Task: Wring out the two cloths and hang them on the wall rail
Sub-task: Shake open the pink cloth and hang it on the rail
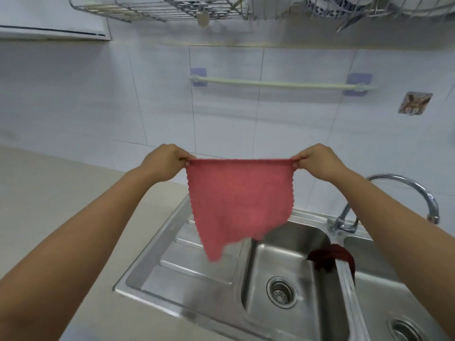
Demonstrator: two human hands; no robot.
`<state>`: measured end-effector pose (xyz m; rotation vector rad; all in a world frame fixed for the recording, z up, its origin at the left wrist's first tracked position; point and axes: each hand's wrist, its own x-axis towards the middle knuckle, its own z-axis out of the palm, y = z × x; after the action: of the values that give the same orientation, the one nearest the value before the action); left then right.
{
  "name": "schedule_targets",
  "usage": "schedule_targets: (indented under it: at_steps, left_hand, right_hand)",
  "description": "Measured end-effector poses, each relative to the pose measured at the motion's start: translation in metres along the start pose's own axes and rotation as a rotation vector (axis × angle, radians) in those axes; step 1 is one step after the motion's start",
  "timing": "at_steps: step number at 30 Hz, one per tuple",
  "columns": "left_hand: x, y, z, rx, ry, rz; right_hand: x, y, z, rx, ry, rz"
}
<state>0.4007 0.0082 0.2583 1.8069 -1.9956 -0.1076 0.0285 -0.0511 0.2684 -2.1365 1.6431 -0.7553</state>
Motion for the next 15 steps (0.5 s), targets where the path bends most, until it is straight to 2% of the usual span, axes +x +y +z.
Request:
schedule_targets:
  at_steps: [4,7,9,15]
  left_hand:
    - [0.003,0.002,-0.002,0.036,0.027,-0.001]
    - [0.012,0.008,-0.004,0.023,0.146,-0.025]
    - [0.024,0.012,-0.01,-0.044,0.222,-0.071]
    - [0.057,0.019,-0.026,-0.095,0.326,-0.2]
  right_hand:
    - [0.0,-0.003,-0.001,0.022,-0.029,0.024]
    - [0.004,-0.01,-0.004,0.256,-0.025,0.052]
    - [0.01,-0.018,-0.005,0.329,-0.024,0.088]
    - [0.036,-0.036,-0.012,0.485,0.102,0.259]
